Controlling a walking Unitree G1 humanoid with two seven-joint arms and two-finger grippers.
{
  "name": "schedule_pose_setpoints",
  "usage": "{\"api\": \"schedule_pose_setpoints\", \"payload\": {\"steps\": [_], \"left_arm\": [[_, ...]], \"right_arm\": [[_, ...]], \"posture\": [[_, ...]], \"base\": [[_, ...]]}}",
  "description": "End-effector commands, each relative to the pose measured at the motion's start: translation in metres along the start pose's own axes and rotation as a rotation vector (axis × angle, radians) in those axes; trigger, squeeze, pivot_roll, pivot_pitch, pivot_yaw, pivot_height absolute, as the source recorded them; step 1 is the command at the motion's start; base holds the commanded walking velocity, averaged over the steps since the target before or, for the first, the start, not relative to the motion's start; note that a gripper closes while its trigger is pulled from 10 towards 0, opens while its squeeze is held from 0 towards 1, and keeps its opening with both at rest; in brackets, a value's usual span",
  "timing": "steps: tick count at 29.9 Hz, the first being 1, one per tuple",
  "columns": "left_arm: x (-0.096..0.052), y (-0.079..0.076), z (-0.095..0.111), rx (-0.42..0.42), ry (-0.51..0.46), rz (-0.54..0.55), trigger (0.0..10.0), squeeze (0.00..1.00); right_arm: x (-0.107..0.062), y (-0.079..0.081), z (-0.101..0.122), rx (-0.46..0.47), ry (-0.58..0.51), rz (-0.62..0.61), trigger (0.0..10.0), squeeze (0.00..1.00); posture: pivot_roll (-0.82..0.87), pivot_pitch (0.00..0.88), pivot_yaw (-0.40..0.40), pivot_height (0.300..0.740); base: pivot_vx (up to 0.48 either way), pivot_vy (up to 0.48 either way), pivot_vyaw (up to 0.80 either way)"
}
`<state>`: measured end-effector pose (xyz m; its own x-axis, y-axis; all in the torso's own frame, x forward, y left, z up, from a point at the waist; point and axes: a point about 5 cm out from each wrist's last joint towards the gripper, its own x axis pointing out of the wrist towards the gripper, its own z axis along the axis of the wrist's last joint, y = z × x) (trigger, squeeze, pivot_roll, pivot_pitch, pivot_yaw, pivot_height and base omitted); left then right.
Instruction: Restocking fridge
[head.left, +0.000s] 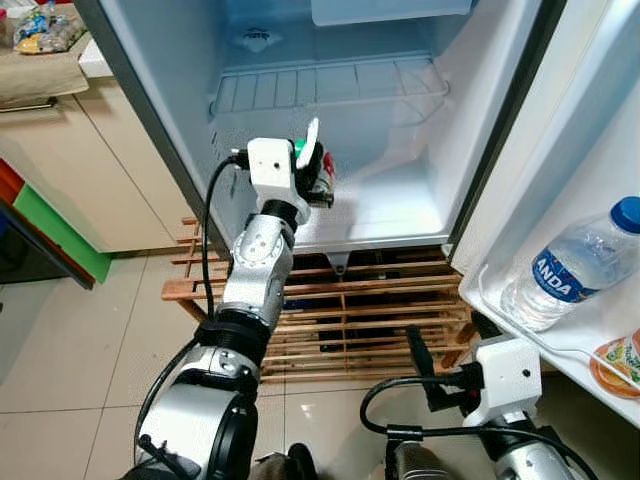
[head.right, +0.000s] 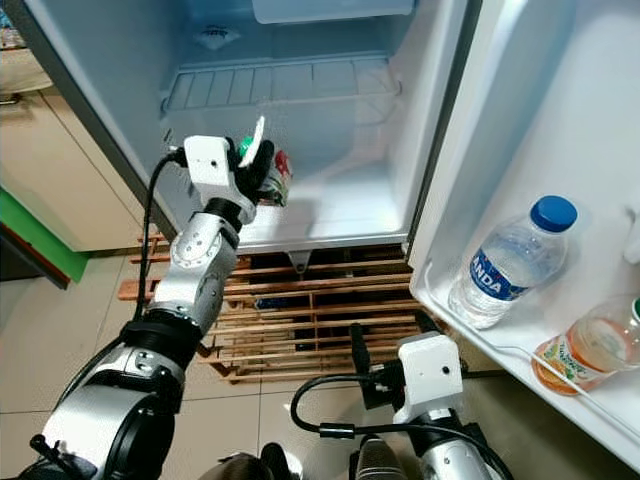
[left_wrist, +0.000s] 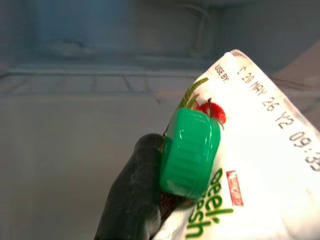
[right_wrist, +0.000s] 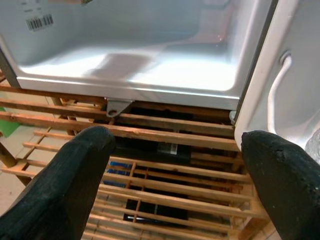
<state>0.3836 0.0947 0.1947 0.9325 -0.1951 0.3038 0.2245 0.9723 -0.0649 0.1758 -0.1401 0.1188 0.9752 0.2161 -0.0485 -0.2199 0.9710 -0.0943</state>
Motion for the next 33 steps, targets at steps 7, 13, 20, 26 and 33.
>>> {"api": "schedule_pose_setpoints", "payload": {"steps": [7, 13, 20, 26, 33], "left_arm": [[-0.006, 0.033, -0.019, 0.092, 0.119, 0.100, 10.0, 0.00], [-0.012, 0.053, -0.026, 0.152, 0.170, 0.161, 10.0, 0.00], [-0.015, 0.070, -0.023, 0.179, 0.166, 0.181, 10.0, 0.96], [-0.012, 0.071, -0.019, 0.186, 0.147, 0.182, 10.0, 1.00], [0.000, 0.068, -0.002, 0.171, 0.075, 0.178, 10.0, 1.00]], "right_arm": [[-0.002, 0.002, -0.003, 0.007, 0.025, 0.012, 10.0, 0.00], [-0.006, 0.001, -0.004, 0.007, 0.033, 0.006, 10.0, 0.00], [-0.012, 0.001, -0.003, 0.003, 0.044, 0.010, 10.0, 0.00], [-0.019, -0.001, -0.001, -0.009, 0.061, 0.017, 10.0, 0.00], [-0.020, -0.003, 0.000, -0.017, 0.066, 0.021, 10.0, 0.00]], "posture": [[-0.34, 0.211, 0.118, 0.740], [-0.35, 0.225, 0.118, 0.740], [-0.36, 0.252, 0.101, 0.740], [-0.38, 0.268, 0.086, 0.740], [-0.38, 0.265, 0.081, 0.740]], "base": [[0.000, 0.000, 0.00], [0.000, 0.000, 0.00], [0.000, 0.000, 0.00], [0.000, 0.000, 0.00], [0.000, 0.000, 0.00]]}}
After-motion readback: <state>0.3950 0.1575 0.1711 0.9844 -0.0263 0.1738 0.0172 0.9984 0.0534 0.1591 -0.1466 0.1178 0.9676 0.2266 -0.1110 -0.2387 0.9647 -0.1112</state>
